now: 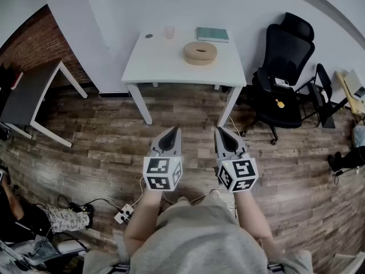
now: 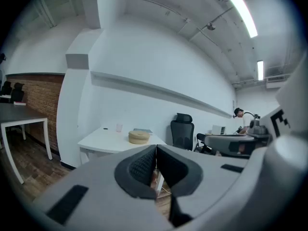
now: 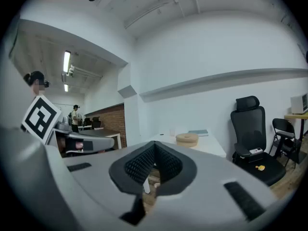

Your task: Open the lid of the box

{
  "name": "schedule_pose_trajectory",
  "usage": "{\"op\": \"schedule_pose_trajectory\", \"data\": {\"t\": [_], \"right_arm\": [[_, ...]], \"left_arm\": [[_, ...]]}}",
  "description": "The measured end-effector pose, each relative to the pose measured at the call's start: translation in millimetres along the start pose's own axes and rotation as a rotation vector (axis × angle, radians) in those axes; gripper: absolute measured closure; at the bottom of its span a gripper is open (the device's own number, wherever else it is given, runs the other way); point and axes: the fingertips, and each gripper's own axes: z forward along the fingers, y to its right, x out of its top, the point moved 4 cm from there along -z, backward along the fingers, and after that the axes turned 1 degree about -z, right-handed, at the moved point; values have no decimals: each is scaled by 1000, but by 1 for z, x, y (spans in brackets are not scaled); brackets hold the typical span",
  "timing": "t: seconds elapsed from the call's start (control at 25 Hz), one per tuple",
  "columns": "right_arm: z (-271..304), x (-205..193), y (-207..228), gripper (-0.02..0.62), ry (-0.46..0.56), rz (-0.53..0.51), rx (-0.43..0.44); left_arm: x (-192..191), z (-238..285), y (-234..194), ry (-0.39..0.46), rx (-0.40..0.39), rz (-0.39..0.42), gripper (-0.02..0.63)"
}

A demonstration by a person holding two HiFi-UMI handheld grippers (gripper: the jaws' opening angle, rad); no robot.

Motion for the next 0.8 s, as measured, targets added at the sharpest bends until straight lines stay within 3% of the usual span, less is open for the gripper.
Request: {"op": "schedule_pose_trajectory", "data": {"t": [0.52,0.8], "right_arm": [[12,4,-28,597,13,-4,50],[12,1,-33,597,5,23,23]], "left_arm": [[4,-6,-18,2,-17,-1,600],[1,-9,-23,-12,-30,1,600]]}}
